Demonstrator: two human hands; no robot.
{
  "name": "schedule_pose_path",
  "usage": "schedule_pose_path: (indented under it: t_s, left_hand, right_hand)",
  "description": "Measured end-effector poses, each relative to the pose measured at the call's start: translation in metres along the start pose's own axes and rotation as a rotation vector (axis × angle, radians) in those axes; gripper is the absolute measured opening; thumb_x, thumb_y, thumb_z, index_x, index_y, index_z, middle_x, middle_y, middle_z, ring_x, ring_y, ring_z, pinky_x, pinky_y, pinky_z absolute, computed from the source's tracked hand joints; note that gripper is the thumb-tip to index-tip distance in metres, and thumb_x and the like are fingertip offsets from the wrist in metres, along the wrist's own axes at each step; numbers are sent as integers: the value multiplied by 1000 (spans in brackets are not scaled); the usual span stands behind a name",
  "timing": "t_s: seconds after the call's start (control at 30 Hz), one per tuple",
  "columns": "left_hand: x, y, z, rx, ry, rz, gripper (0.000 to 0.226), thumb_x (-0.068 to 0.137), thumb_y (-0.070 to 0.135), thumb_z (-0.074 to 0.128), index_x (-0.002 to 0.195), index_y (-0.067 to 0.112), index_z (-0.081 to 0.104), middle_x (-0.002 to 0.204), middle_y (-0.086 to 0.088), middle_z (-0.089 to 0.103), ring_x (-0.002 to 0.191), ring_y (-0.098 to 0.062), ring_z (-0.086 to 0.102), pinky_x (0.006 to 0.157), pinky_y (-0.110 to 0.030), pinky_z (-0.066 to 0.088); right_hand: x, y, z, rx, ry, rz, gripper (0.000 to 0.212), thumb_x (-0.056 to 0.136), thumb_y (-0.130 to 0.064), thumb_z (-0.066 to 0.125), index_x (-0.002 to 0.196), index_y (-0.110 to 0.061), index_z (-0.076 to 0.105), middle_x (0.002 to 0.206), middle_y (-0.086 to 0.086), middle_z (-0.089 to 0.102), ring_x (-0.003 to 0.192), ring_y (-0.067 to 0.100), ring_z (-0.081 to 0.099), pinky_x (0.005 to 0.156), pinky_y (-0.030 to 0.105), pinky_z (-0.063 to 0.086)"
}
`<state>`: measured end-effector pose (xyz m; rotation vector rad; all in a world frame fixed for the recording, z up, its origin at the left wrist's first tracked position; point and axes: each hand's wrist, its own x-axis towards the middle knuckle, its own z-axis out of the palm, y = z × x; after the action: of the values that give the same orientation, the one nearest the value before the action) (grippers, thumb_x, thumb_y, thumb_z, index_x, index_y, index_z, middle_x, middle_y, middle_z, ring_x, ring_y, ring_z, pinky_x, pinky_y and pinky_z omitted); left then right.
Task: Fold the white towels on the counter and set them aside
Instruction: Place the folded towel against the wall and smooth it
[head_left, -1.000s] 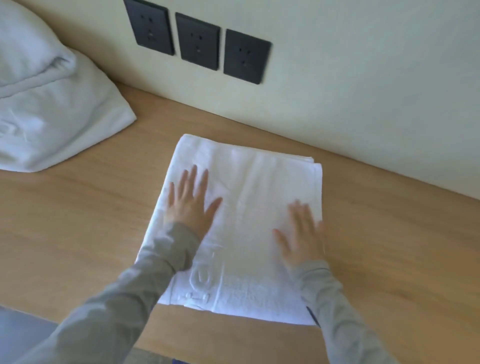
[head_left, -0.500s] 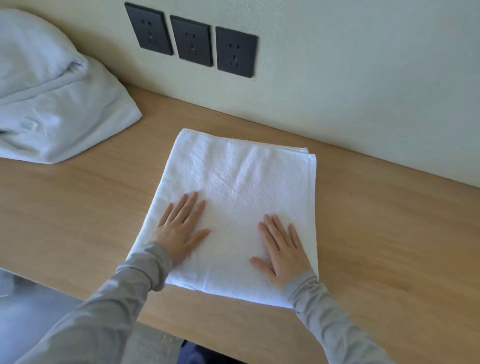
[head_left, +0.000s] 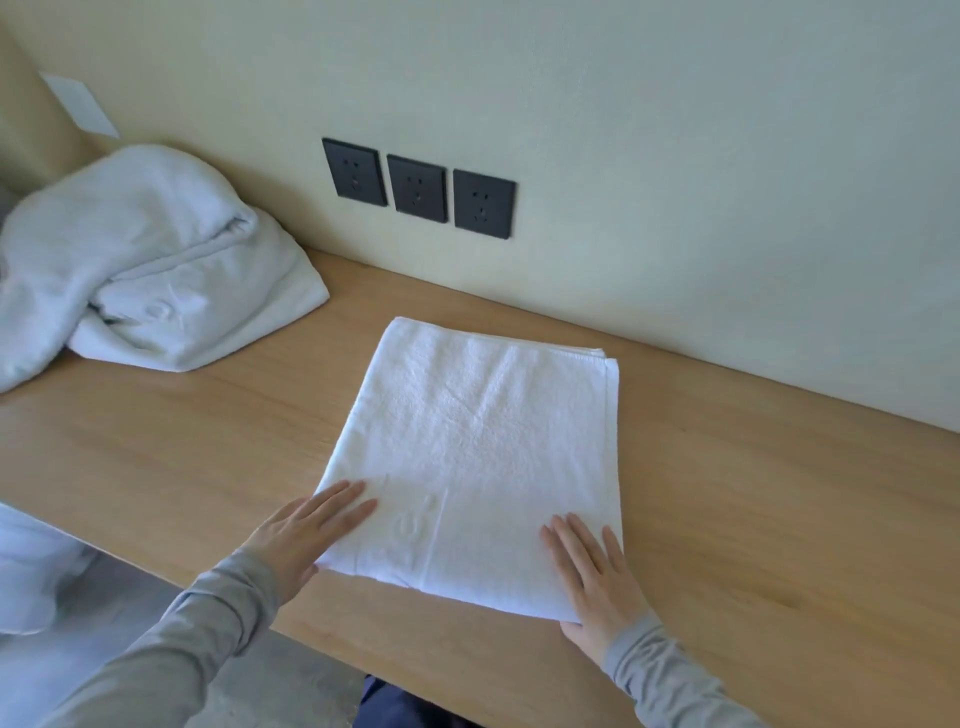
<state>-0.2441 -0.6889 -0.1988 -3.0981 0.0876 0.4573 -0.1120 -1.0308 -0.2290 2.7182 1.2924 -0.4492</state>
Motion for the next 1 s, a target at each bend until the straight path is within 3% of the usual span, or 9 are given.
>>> schedule_pose_path:
  t_s: [0.2, 0.27, 0.37, 0.43, 0.57, 0.7, 0.77, 0.9, 1.0]
  left_hand:
    - [9, -2, 4, 93, 8, 43, 111, 10, 30, 88, 118, 16, 66, 118, -4, 67, 99, -18, 68, 76, -38, 57]
    - [14, -4, -6, 88, -56, 39, 102, 22, 30, 85, 121, 17, 64, 123, -2, 64, 104, -15, 66, 85, -36, 53]
    - [19, -21, -15, -36, -156, 21, 85, 72, 28, 62, 148, 27, 22, 151, 10, 27, 135, -13, 34, 111, -26, 26]
    - [25, -34, -25, -148, -260, -7, 77, 75, 28, 55, 145, 33, 22, 144, 16, 33, 130, -13, 36, 108, -23, 29]
    - [25, -62, -70, -426, -220, 7, 52, 60, 25, 56, 102, 52, 42, 105, 28, 51, 98, 5, 51, 80, -10, 41]
    - [36, -98, -118, -844, -155, 20, 58, 50, 31, 67, 106, 43, 56, 103, 19, 62, 97, -3, 59, 79, -20, 51]
    - [58, -114, -136, -982, -117, 31, 65, 47, 36, 71, 111, 31, 56, 111, 9, 62, 102, -7, 60, 83, -19, 50]
    - [120, -130, -140, -1404, -82, -142, 74, 48, 33, 74, 117, 13, 55, 118, -6, 60, 108, -20, 57, 86, -30, 47]
    - [164, -130, -123, -1555, -34, -297, 30, 80, 27, 68, 107, 16, 60, 118, -9, 62, 107, -23, 59, 85, -32, 47]
  right_hand:
    - [10, -16, -8, 18, 10, 89, 108, 4, -35, 89, 107, -9, 71, 110, 8, 70, 100, 26, 68, 73, 51, 57]
    - [12, -13, -20, 33, 9, 100, 102, 7, -42, 88, 103, -11, 72, 104, 3, 72, 94, 21, 70, 70, 44, 58]
    - [17, -2, -41, 105, -71, 44, 85, 62, -39, 75, 137, -15, 44, 140, 4, 47, 127, 17, 48, 103, 37, 42]
    - [18, 3, -56, 244, -205, 37, 73, 80, -32, 54, 145, -23, 25, 149, -5, 30, 134, 16, 34, 111, 29, 29]
    - [21, 14, -97, 436, -312, 27, 63, 71, -31, 61, 132, -30, 46, 128, -5, 38, 112, 17, 50, 96, 25, 41]
    - [31, 37, -144, 552, -354, 46, 90, 44, -56, 53, 127, -22, 53, 119, -6, 48, 109, 13, 50, 95, 26, 41]
    - [45, 57, -166, 658, -304, 95, 92, 41, -63, 55, 121, -18, 57, 112, -10, 56, 104, 8, 53, 94, 24, 42]
    - [74, 99, -181, 988, -69, 299, 47, 54, -41, 78, 97, -32, 61, 101, -8, 63, 92, 7, 60, 81, 26, 49]
    - [101, 120, -160, 1244, 113, 551, 31, 69, -21, 81, 92, -28, 61, 100, 3, 63, 92, 23, 62, 84, 42, 52]
